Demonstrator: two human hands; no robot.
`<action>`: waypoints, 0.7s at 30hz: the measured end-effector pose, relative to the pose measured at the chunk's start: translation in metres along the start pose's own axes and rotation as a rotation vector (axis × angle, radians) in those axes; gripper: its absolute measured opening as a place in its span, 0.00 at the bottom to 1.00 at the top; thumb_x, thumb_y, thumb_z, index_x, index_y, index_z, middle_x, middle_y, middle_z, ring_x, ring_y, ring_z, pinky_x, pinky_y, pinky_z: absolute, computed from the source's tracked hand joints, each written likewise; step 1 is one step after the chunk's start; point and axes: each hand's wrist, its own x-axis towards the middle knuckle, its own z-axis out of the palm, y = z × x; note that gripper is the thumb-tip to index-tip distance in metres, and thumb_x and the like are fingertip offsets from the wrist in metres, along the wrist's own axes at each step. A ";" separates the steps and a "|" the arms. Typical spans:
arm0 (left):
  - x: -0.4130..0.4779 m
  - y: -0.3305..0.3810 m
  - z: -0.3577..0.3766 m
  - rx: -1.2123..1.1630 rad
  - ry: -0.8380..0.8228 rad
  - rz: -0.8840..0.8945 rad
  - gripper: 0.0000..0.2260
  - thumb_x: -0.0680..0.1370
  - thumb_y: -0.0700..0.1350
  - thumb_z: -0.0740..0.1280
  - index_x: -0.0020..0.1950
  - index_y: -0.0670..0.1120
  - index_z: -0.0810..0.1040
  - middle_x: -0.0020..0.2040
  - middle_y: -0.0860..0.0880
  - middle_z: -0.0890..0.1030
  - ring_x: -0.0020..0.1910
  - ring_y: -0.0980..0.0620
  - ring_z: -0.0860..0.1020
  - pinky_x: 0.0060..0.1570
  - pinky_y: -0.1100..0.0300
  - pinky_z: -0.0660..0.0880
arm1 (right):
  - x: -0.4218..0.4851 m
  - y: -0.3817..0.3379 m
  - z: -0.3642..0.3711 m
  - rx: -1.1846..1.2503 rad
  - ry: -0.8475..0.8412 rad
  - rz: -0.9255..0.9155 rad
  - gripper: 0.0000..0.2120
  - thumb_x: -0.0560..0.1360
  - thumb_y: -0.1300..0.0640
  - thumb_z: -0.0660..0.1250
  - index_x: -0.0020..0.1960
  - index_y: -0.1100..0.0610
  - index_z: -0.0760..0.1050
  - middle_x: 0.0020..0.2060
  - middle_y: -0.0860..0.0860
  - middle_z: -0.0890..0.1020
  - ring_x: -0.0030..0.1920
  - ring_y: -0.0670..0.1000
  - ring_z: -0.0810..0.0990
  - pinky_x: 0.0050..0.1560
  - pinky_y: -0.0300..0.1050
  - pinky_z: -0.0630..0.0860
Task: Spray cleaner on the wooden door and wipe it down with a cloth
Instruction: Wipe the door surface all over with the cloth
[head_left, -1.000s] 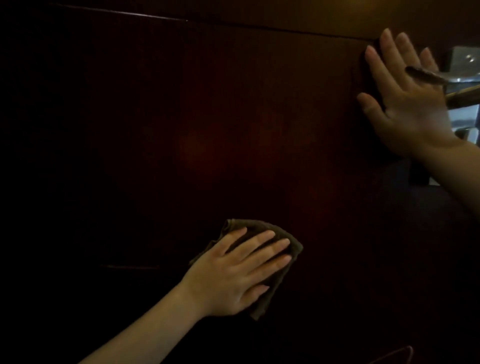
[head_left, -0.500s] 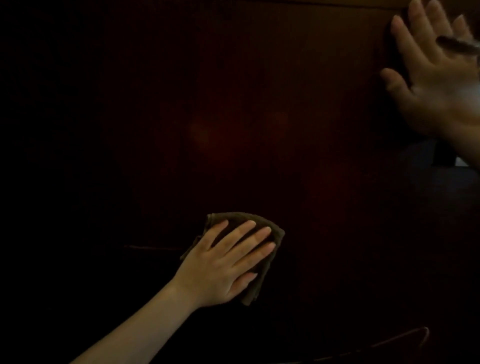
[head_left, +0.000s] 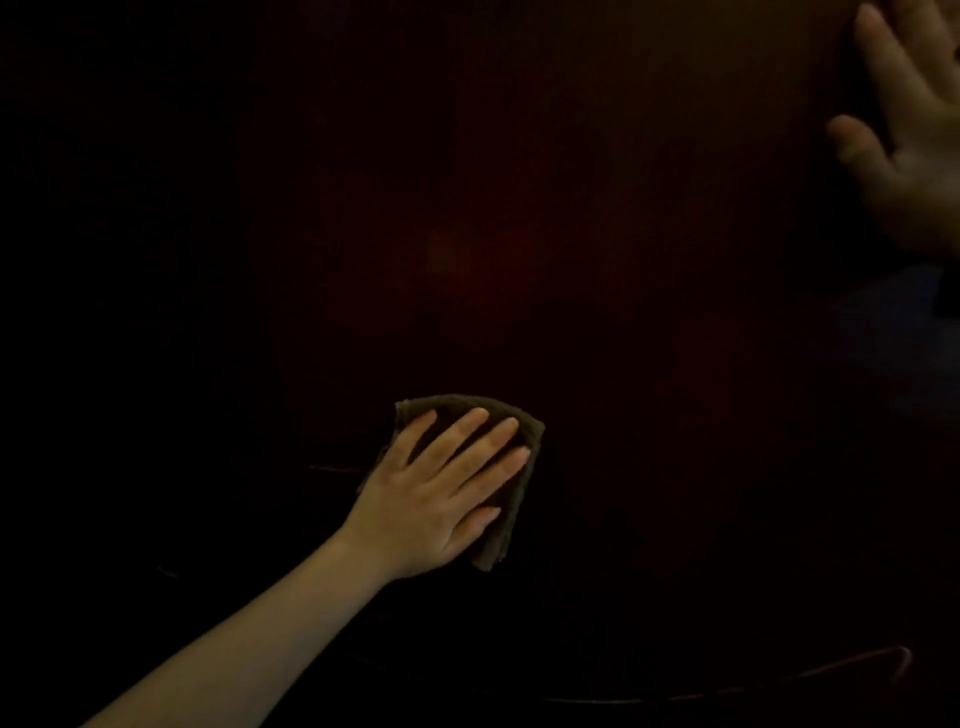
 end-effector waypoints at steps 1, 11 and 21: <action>0.003 -0.009 -0.001 0.017 0.012 0.003 0.24 0.78 0.55 0.54 0.74 0.51 0.57 0.72 0.49 0.61 0.72 0.48 0.60 0.71 0.48 0.49 | -0.002 -0.002 -0.002 -0.008 -0.016 0.026 0.28 0.78 0.36 0.43 0.76 0.42 0.42 0.76 0.57 0.53 0.75 0.59 0.50 0.72 0.64 0.50; 0.010 0.000 -0.004 -0.067 -0.013 -0.325 0.22 0.81 0.55 0.44 0.72 0.47 0.61 0.72 0.46 0.61 0.72 0.44 0.59 0.71 0.46 0.48 | -0.012 -0.055 -0.009 -0.065 0.038 0.283 0.30 0.79 0.46 0.47 0.77 0.58 0.46 0.76 0.58 0.46 0.76 0.57 0.43 0.73 0.58 0.42; 0.031 -0.013 -0.005 -0.059 0.141 -0.500 0.23 0.81 0.54 0.45 0.72 0.44 0.60 0.72 0.43 0.62 0.71 0.41 0.60 0.67 0.42 0.53 | -0.040 -0.104 0.002 -0.013 -0.010 0.415 0.33 0.78 0.43 0.45 0.77 0.57 0.42 0.76 0.58 0.42 0.75 0.57 0.38 0.72 0.57 0.36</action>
